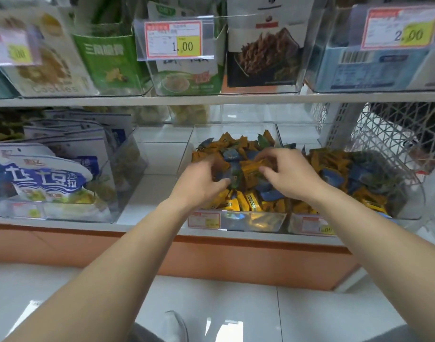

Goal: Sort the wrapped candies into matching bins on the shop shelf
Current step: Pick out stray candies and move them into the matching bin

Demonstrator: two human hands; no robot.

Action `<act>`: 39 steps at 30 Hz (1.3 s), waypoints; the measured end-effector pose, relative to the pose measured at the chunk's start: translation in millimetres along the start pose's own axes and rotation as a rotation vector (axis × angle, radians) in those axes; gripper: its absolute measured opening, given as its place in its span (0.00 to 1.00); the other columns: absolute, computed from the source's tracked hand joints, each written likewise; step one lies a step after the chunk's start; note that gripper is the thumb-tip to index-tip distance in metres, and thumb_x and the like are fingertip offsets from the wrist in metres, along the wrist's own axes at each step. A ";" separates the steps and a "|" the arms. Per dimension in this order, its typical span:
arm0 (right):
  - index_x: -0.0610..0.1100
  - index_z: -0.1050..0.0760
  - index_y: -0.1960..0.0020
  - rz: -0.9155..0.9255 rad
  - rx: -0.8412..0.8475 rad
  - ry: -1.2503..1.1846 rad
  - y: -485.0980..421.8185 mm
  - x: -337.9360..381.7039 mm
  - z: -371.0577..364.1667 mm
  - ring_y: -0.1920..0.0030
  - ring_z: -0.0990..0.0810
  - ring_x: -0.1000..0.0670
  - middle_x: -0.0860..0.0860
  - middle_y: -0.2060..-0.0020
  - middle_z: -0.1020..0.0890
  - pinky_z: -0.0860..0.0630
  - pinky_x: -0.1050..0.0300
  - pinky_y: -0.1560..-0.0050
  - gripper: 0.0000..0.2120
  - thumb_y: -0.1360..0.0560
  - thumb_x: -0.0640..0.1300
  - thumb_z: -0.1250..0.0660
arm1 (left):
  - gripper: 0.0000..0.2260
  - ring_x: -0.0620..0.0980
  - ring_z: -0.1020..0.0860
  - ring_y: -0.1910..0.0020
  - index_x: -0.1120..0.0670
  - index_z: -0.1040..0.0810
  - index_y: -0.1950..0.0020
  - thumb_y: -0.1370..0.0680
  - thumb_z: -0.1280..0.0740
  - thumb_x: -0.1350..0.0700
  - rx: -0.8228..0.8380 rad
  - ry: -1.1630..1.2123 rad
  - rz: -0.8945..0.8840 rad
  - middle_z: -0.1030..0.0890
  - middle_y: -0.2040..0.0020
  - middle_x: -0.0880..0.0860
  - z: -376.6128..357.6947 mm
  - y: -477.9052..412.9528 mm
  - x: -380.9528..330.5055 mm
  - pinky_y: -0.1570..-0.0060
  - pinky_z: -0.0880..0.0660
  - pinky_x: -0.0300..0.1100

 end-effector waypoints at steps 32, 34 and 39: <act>0.54 0.20 0.50 -0.123 -0.010 -0.205 -12.9 -13.3 11.7 0.52 0.18 0.55 0.55 0.54 0.16 0.25 0.63 0.56 0.07 0.26 0.50 0.25 | 0.14 0.50 0.25 0.50 0.46 0.21 0.47 0.28 0.28 0.41 0.138 -0.121 -0.024 0.24 0.50 0.48 -32.1 -22.8 6.5 0.57 0.26 0.45; 0.54 0.20 0.55 -0.110 -0.033 -0.246 -15.6 -10.6 13.2 0.52 0.18 0.53 0.55 0.56 0.16 0.22 0.57 0.53 0.07 0.28 0.46 0.23 | 0.12 0.48 0.24 0.57 0.47 0.26 0.52 0.27 0.27 0.43 0.036 0.016 0.024 0.23 0.55 0.46 -23.5 -24.3 5.3 0.64 0.28 0.44; 0.53 0.20 0.57 -0.145 -0.024 -0.413 -19.5 -5.9 9.5 0.54 0.17 0.52 0.54 0.58 0.16 0.22 0.57 0.55 0.11 0.28 0.38 0.24 | 0.12 0.49 0.20 0.52 0.47 0.25 0.44 0.24 0.27 0.51 -0.092 0.587 0.138 0.21 0.50 0.50 -8.2 -25.9 1.8 0.57 0.21 0.42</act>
Point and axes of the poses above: each hand's wrist, its own y-axis away from the middle knuckle, its own z-axis out of the back of the hand, x = y × z, the point moved 6 cm from there along -y, towards the middle knuckle
